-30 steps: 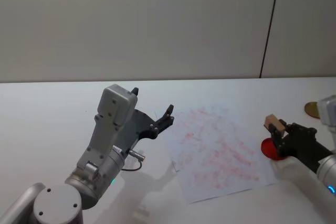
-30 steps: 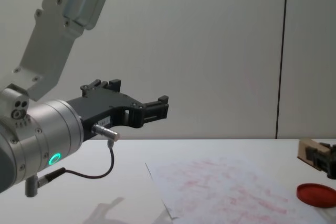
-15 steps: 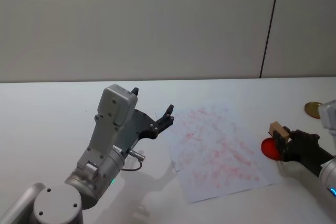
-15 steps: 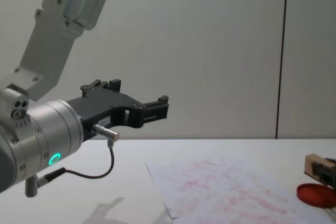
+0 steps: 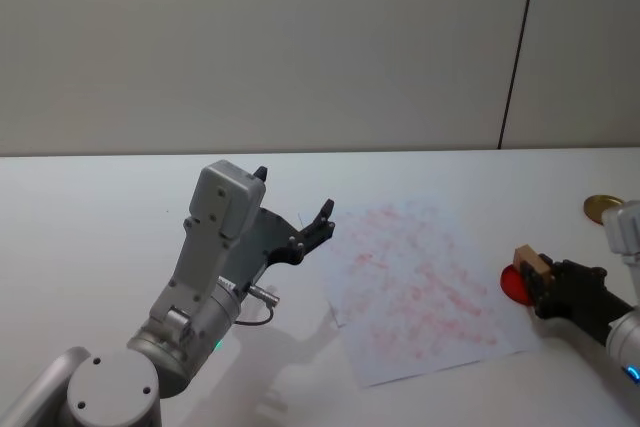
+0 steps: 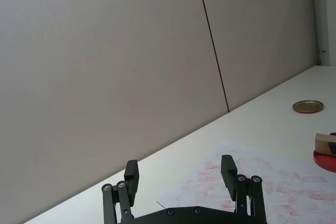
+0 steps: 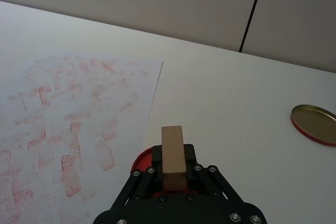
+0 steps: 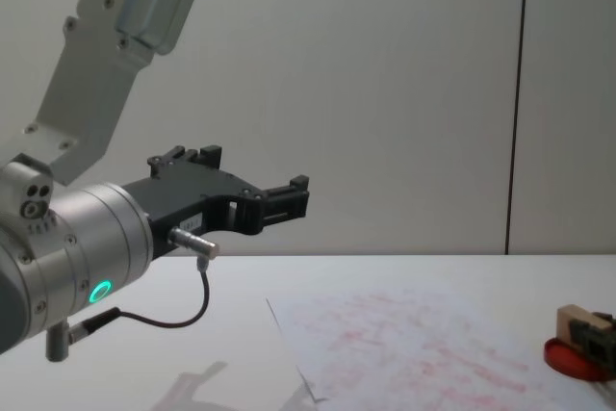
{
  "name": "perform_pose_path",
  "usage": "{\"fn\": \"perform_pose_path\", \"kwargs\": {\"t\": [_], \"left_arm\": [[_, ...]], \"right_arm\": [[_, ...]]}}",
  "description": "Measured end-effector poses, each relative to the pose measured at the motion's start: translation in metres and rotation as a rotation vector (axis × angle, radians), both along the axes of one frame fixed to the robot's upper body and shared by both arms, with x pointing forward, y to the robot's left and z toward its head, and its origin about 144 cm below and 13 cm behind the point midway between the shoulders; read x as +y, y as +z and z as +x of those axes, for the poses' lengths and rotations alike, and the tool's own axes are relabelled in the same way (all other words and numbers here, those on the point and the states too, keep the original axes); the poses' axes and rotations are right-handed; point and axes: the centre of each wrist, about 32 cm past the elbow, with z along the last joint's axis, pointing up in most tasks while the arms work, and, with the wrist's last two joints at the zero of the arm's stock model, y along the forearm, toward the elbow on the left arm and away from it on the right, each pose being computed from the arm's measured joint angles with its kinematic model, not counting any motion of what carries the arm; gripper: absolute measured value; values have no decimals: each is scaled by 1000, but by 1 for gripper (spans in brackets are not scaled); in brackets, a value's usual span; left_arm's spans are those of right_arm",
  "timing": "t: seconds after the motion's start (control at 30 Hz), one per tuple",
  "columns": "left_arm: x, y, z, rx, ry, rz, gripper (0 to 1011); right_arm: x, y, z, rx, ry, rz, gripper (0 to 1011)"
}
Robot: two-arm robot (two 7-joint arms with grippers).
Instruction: Use the one hand to pick up the stamp and affix it onto the A4 paper.
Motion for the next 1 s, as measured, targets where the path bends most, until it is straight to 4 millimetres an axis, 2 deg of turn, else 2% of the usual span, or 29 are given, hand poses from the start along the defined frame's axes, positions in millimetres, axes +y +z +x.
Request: {"fn": "perform_pose_path", "kwargs": {"t": [0.17,0.33,0.37,0.43,0.53,0.6,0.8,0.83,1.0], "left_arm": [[0,0,0,0,0,0,993],[0,0,0,0,0,0,993],[0,0,0,0,0,0,993],[0,0,0,0,0,0,993],[0,0,0,0,0,0,993],[0,0,0,0,0,0,993],[0,0,0,0,0,0,993],[0,0,0,0,0,0,993],[0,0,0,0,0,0,993]], "right_arm": [[0,-1,1,8,-1,-2,221],[0,-2,3,19,-2,-6,376],[0,-2,3,19,-2,-6,437],[0,-2,4,20,-3,-6,449],[0,-1,4,18,-3,-6,580],[0,0,4,15,-3,-5,620],[0,8,4,-24,-3,0,832],[1,11,4,-38,-3,2,832],[3,21,1,-86,-5,7,960]]}}
